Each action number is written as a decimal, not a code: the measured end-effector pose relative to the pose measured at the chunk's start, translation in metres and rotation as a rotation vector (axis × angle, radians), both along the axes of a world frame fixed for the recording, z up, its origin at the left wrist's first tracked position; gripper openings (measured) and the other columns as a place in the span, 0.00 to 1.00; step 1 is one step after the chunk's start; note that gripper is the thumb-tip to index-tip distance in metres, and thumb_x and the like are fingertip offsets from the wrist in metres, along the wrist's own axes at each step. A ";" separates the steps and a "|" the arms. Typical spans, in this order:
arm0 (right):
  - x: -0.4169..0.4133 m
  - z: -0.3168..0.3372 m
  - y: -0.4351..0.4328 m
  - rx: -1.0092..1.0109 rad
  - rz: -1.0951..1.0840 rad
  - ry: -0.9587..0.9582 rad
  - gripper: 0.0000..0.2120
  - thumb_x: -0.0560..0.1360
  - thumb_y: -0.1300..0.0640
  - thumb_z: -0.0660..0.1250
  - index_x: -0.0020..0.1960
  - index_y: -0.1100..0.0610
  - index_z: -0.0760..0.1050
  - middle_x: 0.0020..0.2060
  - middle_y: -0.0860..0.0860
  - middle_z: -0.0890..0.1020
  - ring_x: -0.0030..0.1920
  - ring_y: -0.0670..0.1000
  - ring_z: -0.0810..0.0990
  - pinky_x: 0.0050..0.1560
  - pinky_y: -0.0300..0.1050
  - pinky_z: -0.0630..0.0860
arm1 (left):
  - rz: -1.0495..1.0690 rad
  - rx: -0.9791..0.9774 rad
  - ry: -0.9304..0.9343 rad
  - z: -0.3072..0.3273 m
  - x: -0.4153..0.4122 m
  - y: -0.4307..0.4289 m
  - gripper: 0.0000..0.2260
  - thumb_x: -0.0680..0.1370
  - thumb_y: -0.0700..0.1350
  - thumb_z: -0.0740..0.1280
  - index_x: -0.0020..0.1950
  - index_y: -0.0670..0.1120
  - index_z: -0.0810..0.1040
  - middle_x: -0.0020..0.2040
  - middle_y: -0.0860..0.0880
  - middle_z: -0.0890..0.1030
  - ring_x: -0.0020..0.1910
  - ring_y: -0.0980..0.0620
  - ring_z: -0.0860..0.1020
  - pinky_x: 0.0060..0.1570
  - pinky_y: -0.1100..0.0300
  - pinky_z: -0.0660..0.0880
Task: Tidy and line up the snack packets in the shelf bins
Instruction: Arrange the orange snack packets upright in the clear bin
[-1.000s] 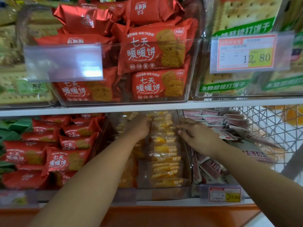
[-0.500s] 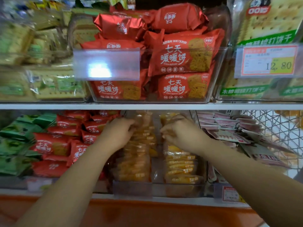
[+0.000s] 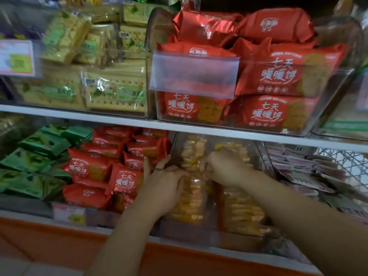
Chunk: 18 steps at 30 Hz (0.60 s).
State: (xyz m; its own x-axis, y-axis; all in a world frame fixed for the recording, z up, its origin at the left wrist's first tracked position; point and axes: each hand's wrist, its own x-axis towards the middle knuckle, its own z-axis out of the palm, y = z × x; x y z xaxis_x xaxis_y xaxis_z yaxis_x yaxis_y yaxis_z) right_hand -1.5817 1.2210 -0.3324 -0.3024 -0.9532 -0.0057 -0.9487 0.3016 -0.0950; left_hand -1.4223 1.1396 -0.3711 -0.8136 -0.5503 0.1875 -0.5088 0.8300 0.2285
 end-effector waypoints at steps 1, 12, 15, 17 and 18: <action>-0.002 -0.001 0.000 -0.002 0.004 -0.018 0.08 0.73 0.58 0.64 0.46 0.47 0.79 0.48 0.48 0.83 0.53 0.51 0.79 0.57 0.43 0.73 | 0.003 -0.006 0.001 -0.001 0.000 0.000 0.16 0.81 0.49 0.54 0.67 0.61 0.70 0.67 0.61 0.71 0.75 0.55 0.51 0.71 0.37 0.37; -0.005 -0.002 -0.011 -0.008 0.064 -0.070 0.05 0.72 0.56 0.70 0.48 0.50 0.81 0.44 0.46 0.82 0.48 0.47 0.80 0.48 0.38 0.74 | -0.006 0.003 0.040 -0.004 0.003 0.003 0.15 0.80 0.48 0.55 0.65 0.60 0.70 0.71 0.60 0.62 0.75 0.54 0.49 0.70 0.36 0.35; -0.001 0.006 -0.011 -0.009 0.062 -0.159 0.05 0.74 0.57 0.67 0.44 0.52 0.82 0.39 0.44 0.82 0.46 0.46 0.80 0.48 0.40 0.76 | -0.001 0.013 0.024 -0.003 0.002 0.002 0.15 0.80 0.48 0.55 0.65 0.60 0.70 0.69 0.61 0.67 0.75 0.55 0.49 0.70 0.36 0.36; 0.002 0.006 -0.012 0.076 0.096 -0.138 0.07 0.75 0.56 0.65 0.44 0.55 0.82 0.39 0.49 0.83 0.43 0.48 0.80 0.46 0.43 0.77 | 0.006 0.016 0.016 -0.002 0.001 0.002 0.15 0.80 0.47 0.54 0.65 0.60 0.70 0.68 0.61 0.67 0.75 0.55 0.48 0.70 0.36 0.36; 0.004 0.005 -0.014 0.122 0.110 -0.106 0.08 0.75 0.56 0.65 0.44 0.56 0.82 0.40 0.51 0.83 0.43 0.50 0.80 0.46 0.45 0.77 | 0.010 0.017 0.014 -0.001 0.001 0.003 0.15 0.80 0.47 0.55 0.65 0.60 0.70 0.68 0.61 0.67 0.75 0.55 0.48 0.70 0.36 0.36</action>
State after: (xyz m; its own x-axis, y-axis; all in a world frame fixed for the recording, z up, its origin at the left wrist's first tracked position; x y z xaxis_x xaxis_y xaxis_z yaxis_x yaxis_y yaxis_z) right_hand -1.5782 1.2074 -0.3277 -0.1876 -0.9708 -0.1498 -0.9634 0.2116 -0.1647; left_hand -1.4217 1.1423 -0.3725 -0.8056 -0.5615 0.1891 -0.5136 0.8209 0.2496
